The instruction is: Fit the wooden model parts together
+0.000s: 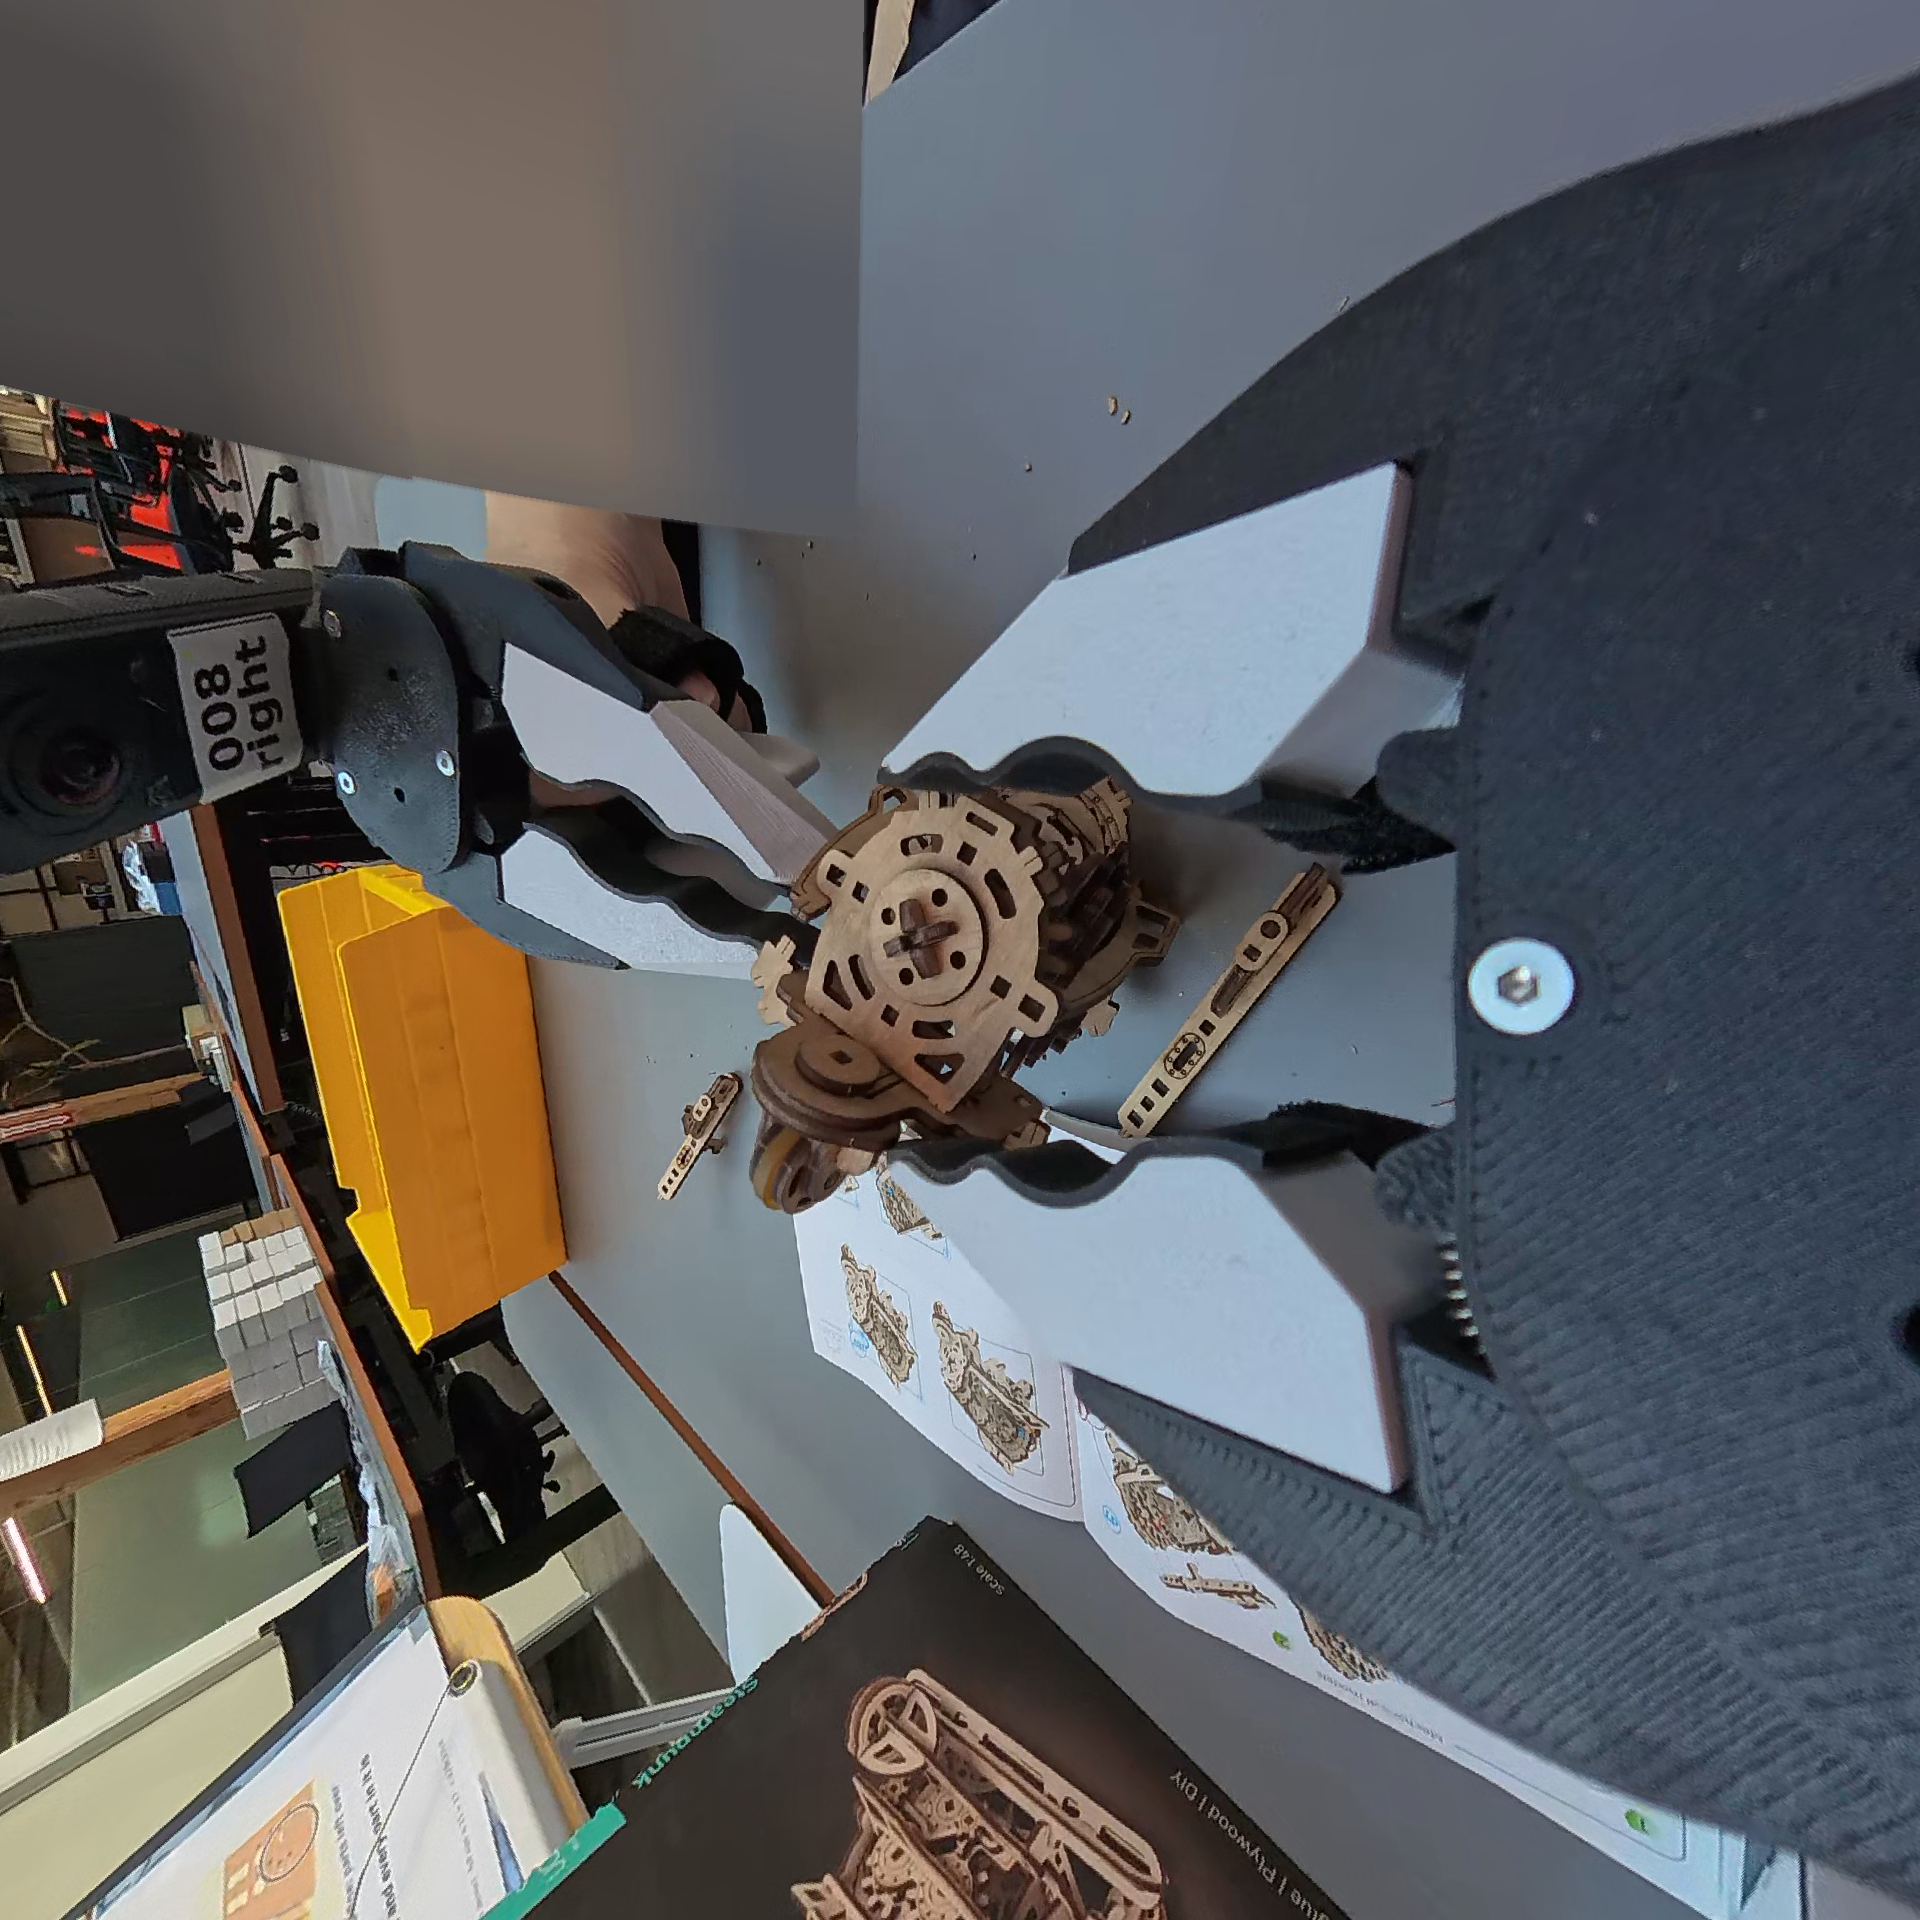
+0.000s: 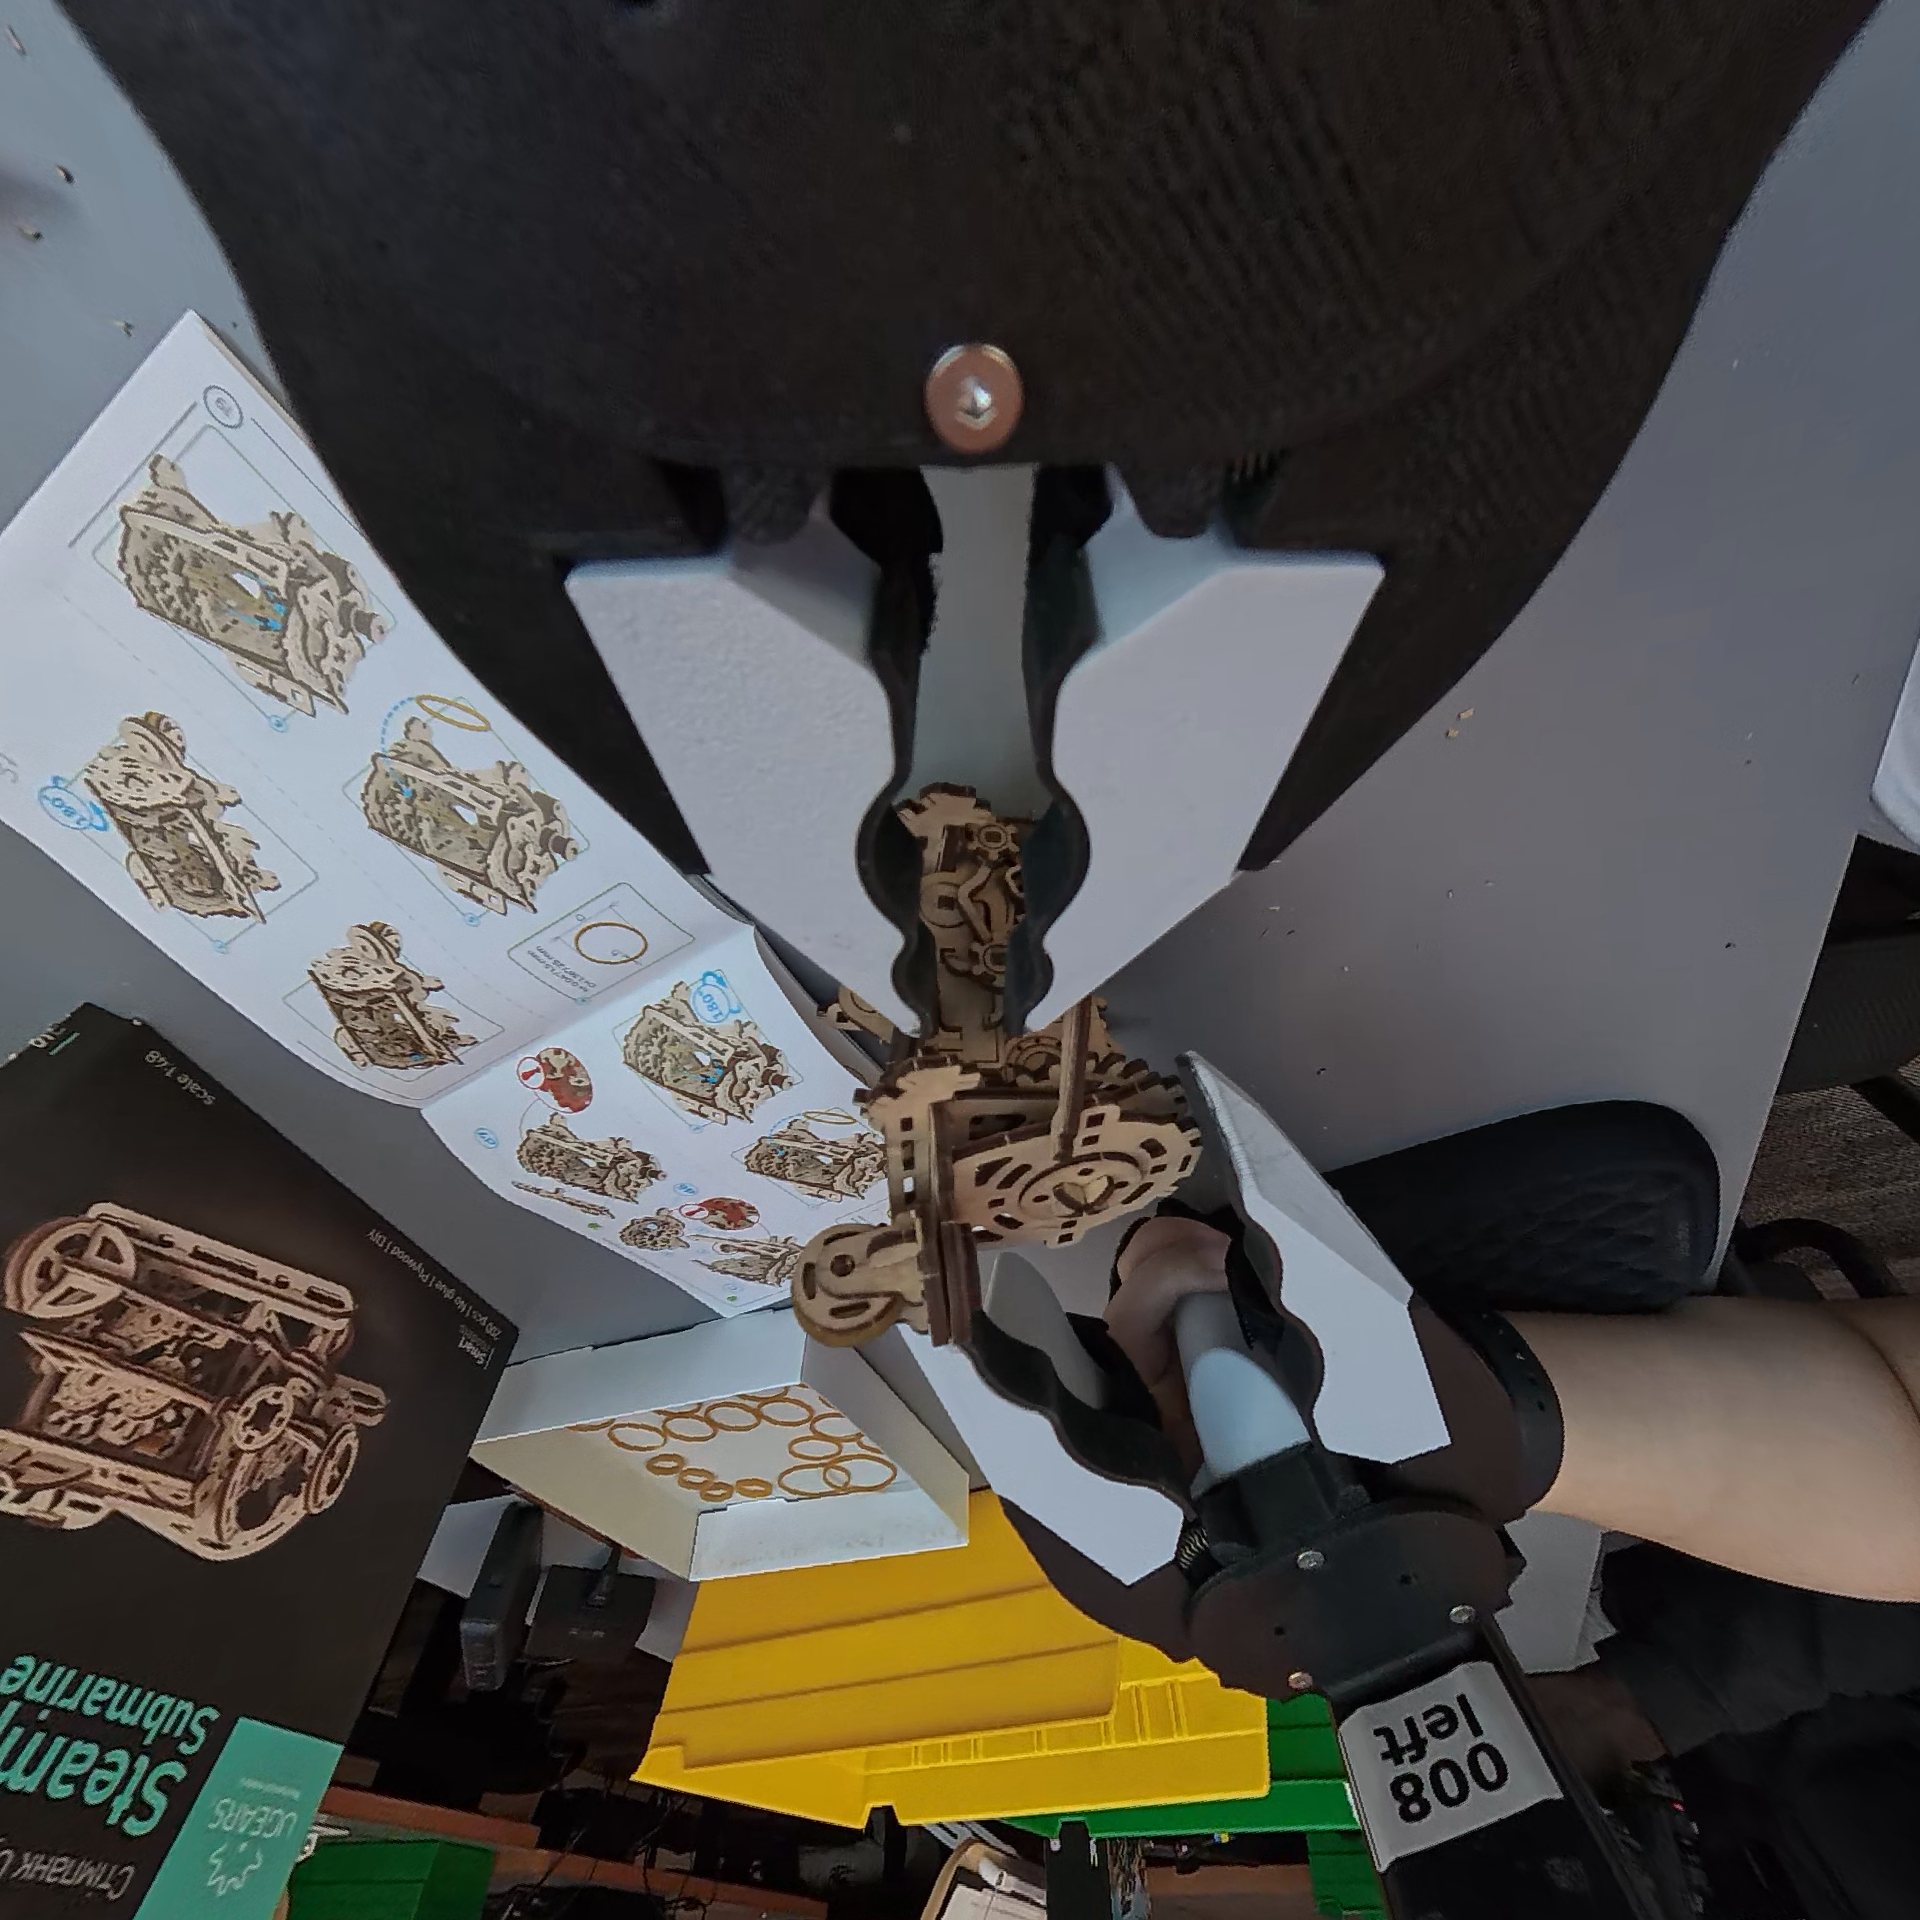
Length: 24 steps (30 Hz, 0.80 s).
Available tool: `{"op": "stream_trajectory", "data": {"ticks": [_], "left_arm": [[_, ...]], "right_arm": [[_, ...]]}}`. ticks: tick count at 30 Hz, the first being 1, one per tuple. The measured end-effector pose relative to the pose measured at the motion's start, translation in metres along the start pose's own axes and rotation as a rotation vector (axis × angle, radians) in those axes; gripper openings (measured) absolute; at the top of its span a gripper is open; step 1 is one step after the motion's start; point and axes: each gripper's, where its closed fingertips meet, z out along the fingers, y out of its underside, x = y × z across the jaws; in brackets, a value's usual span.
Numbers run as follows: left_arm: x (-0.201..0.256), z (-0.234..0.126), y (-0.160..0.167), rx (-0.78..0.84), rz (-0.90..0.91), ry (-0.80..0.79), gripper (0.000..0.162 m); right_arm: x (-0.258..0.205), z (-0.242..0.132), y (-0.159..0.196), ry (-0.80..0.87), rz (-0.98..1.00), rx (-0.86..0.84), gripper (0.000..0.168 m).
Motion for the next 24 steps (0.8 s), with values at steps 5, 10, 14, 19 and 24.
{"op": "stream_trajectory", "data": {"ticks": [5,10,14,19,24], "left_arm": [[0.002,0.001,-0.001,0.006,0.006,-0.001,0.064],[0.002,0.001,-0.001,0.007,-0.003,0.0,0.065],[0.001,0.001,-0.001,0.007,-0.008,0.001,0.065],[0.0,0.001,0.0,0.004,-0.011,-0.002,0.065],[0.0,0.002,-0.001,0.005,-0.014,-0.007,0.065]], "right_arm": [[0.0,-0.002,0.001,-0.001,0.001,0.002,0.013],[0.006,-0.016,-0.005,0.055,-0.007,0.034,0.022],[0.0,-0.037,-0.023,0.07,-0.013,0.136,0.01],[-0.012,-0.028,-0.021,0.04,-0.016,0.112,0.011],[-0.015,-0.016,-0.013,0.044,-0.04,0.059,0.012]]}}
